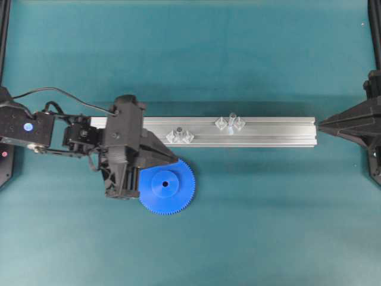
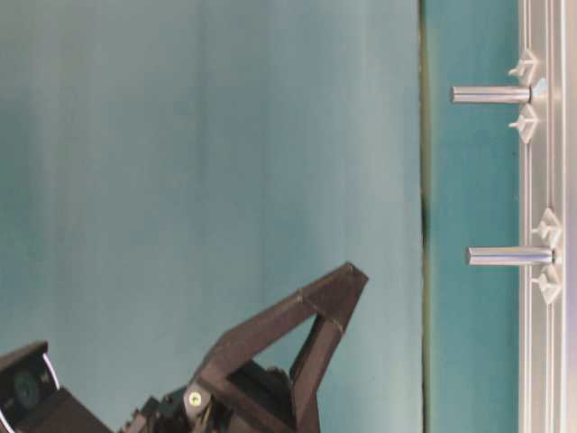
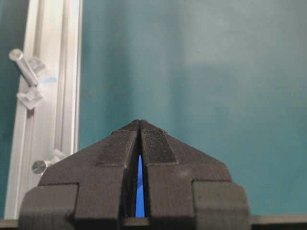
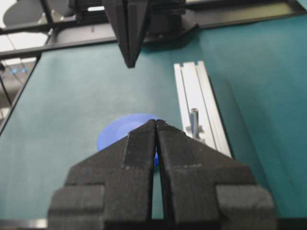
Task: Find the location of the shaft and insert the large gear.
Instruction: 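Move the left gripper over the blue gear's hub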
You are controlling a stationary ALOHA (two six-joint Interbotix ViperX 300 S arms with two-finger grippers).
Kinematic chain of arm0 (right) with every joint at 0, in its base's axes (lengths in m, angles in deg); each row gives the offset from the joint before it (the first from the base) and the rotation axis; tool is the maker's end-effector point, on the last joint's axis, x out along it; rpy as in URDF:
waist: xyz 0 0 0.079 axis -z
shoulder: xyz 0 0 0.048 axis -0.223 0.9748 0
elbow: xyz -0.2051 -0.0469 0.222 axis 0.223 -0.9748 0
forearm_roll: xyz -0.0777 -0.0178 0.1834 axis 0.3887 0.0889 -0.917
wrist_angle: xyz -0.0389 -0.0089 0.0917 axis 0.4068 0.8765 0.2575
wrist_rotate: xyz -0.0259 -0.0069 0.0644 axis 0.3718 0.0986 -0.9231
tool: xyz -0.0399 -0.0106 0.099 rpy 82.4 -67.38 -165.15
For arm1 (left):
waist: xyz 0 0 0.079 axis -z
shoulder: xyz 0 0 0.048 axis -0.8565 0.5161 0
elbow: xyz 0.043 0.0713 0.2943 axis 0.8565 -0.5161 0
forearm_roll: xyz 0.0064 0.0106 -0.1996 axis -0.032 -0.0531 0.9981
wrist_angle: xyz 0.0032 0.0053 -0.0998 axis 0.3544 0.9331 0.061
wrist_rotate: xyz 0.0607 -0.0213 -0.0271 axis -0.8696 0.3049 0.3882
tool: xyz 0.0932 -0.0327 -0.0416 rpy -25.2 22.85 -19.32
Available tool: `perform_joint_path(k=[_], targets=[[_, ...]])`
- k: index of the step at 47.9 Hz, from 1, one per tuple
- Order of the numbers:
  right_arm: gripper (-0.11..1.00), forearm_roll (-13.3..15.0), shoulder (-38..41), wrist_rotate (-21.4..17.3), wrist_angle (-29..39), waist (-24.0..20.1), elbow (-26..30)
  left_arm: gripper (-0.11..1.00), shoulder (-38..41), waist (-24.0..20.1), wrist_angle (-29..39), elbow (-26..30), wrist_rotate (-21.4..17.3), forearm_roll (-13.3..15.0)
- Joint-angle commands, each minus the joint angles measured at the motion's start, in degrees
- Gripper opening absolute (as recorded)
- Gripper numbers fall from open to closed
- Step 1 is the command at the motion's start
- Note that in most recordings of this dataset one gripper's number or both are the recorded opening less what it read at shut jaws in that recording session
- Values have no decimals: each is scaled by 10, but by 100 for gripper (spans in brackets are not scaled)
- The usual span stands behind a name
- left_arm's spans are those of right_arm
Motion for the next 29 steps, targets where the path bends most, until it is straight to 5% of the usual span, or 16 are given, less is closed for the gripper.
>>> perform_joint_path(k=[1, 29], targets=[[3, 0, 3, -5, 1, -2, 8, 1, -2, 4, 10, 22, -1, -1], [3, 0, 1, -5, 15, -2, 8, 1, 58, 4, 192, 120, 0, -1]])
